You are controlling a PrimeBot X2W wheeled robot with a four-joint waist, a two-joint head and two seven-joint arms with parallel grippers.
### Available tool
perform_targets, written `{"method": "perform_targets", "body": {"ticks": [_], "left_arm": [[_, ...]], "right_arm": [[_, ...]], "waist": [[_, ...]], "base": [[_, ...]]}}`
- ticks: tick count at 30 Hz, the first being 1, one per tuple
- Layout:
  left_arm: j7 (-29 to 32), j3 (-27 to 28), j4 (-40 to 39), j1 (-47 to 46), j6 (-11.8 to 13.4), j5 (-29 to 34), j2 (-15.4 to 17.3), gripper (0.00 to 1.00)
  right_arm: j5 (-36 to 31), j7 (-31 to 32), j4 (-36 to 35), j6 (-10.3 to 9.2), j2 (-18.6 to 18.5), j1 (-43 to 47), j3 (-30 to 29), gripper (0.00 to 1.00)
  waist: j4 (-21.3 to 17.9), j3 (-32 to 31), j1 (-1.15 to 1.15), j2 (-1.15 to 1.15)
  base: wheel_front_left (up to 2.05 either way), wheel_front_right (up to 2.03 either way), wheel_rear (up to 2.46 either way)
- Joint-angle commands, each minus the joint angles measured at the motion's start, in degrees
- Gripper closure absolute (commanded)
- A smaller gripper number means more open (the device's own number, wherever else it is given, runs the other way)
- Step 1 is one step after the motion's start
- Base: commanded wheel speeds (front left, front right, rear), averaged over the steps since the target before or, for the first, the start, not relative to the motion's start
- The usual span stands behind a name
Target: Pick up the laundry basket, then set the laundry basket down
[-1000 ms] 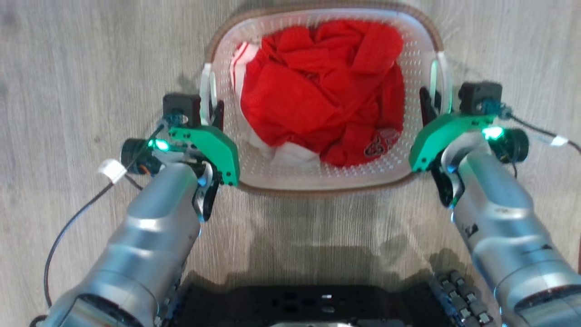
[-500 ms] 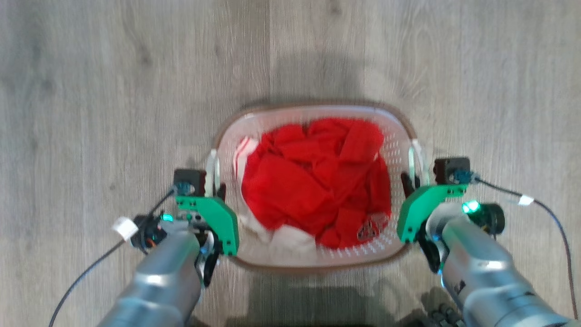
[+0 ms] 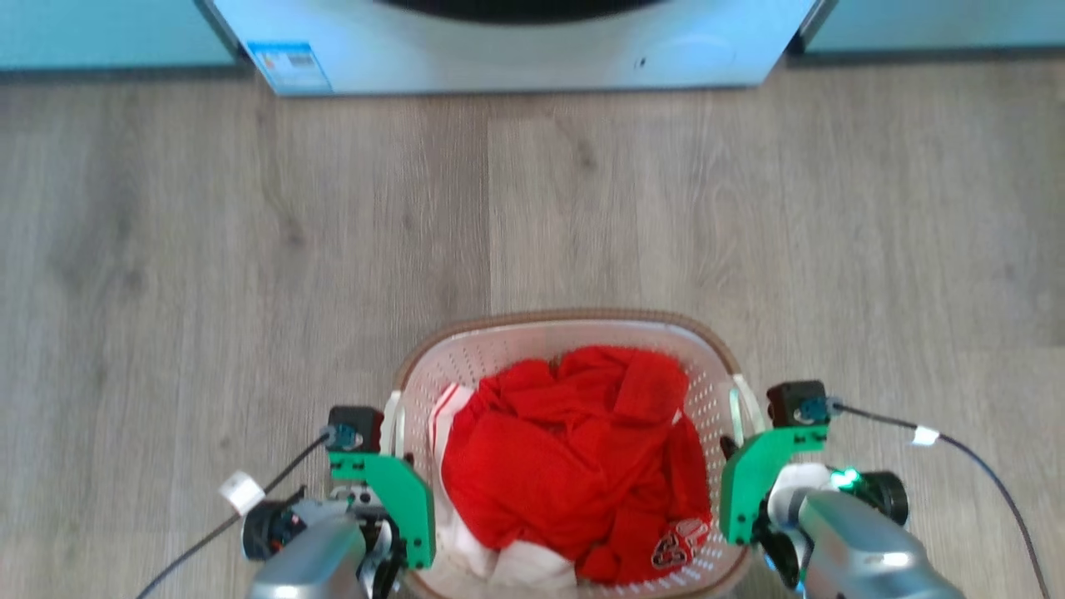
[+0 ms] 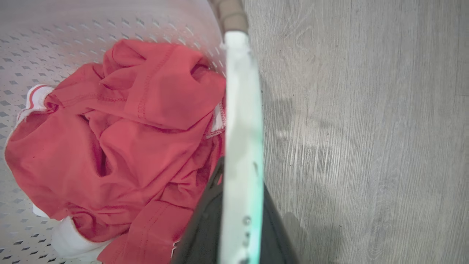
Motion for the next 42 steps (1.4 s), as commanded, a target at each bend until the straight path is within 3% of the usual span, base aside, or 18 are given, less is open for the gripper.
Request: {"method": "perform_targets", "body": {"ticks": [1,22,42], "left_arm": [[-0.2,0.3,0.3,0.9,0.1,-0.5,1.6,1.0],[1.1,-4.1,3.1,5.7,-0.7,-5.1,1.6,1.0],[1.1,-6.1,3.1,4.7,0.3,-7.6,1.6,1.0]], "right_arm": [[0.8,0.2,-0.3,0.07,-0.4,1.9,2.2,1.0],[9.7,1.5,0.3,0.07,-0.4,6.2,12.3,1.0],[13.6,0.5,2.0,0.07,-0.4,4.7,16.5,1.0]], "waist": [[-0.5,-4.2,0.01,0.0],[-2.5,-18.5,0.01,0.0],[-2.6,-19.7,0.01,0.0]], "base": [[0.0,0.0,0.0],[0.0,0.0,0.0],[0.0,0.0,0.0]]}}
